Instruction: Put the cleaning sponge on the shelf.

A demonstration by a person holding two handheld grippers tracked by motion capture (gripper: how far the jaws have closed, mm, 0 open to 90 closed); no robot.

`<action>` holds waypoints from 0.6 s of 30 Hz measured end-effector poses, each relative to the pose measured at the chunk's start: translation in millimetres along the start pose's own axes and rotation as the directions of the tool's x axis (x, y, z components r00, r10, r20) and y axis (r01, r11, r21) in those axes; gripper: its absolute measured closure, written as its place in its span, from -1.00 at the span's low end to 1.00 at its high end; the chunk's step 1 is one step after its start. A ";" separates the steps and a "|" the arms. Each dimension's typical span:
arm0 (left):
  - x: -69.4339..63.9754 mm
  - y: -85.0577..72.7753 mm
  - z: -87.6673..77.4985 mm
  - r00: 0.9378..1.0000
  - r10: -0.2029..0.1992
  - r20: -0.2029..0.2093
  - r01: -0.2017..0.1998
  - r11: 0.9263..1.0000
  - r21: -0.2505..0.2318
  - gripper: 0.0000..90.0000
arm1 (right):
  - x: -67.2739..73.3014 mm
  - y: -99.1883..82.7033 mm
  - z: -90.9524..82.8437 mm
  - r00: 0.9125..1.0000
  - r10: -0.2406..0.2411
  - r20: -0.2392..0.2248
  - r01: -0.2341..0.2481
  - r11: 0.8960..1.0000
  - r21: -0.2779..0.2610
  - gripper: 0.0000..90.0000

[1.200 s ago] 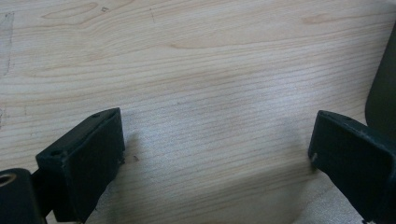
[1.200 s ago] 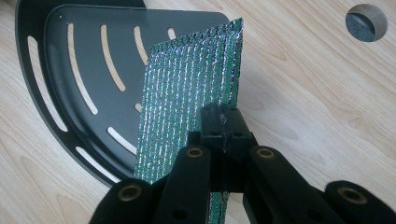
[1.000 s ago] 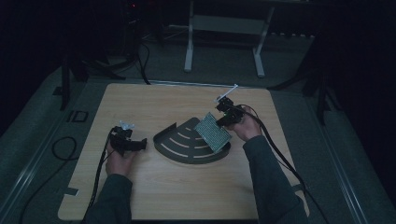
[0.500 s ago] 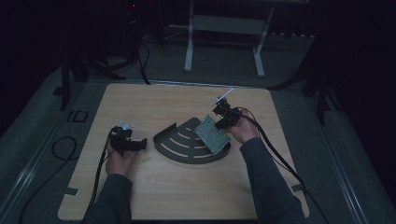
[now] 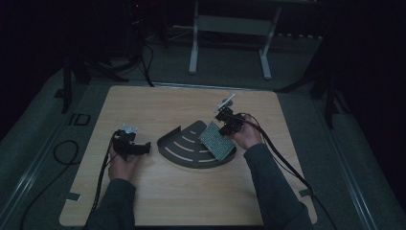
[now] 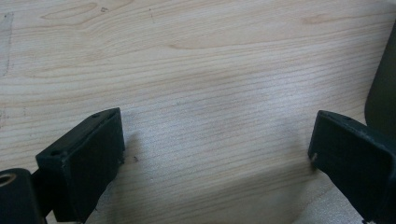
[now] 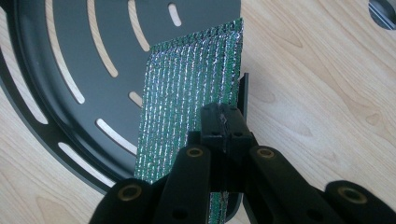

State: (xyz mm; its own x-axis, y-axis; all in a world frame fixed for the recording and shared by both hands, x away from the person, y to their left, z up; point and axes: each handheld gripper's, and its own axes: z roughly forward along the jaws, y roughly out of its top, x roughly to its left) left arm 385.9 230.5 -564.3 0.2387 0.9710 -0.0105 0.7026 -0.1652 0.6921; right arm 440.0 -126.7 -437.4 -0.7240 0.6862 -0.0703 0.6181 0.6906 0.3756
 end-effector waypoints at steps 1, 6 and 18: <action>0.0 0.0 0.0 1.000 0.000 0.000 0.000 1.000 0.000 -0.91 | 0.6 0.0 0.9 1.000 -0.002 0.002 0.002 1.000 0.004 0.99; -0.1 0.0 0.1 1.000 -0.002 0.000 0.002 1.000 -0.002 -0.91 | 3.4 -0.3 4.2 1.000 -0.006 0.003 0.006 1.000 0.010 0.99; 0.0 0.0 0.0 1.000 0.000 0.000 0.000 1.000 0.001 -0.91 | 5.8 0.4 10.8 1.000 -0.014 0.012 0.013 1.000 0.027 0.99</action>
State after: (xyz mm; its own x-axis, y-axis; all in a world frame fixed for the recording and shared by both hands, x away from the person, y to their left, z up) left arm 386.0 230.5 -564.2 0.2386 0.9711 -0.0099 0.7028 -0.1657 0.6918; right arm 439.3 -120.0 -447.6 -0.7288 0.6793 -0.0863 0.6162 0.7056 0.3500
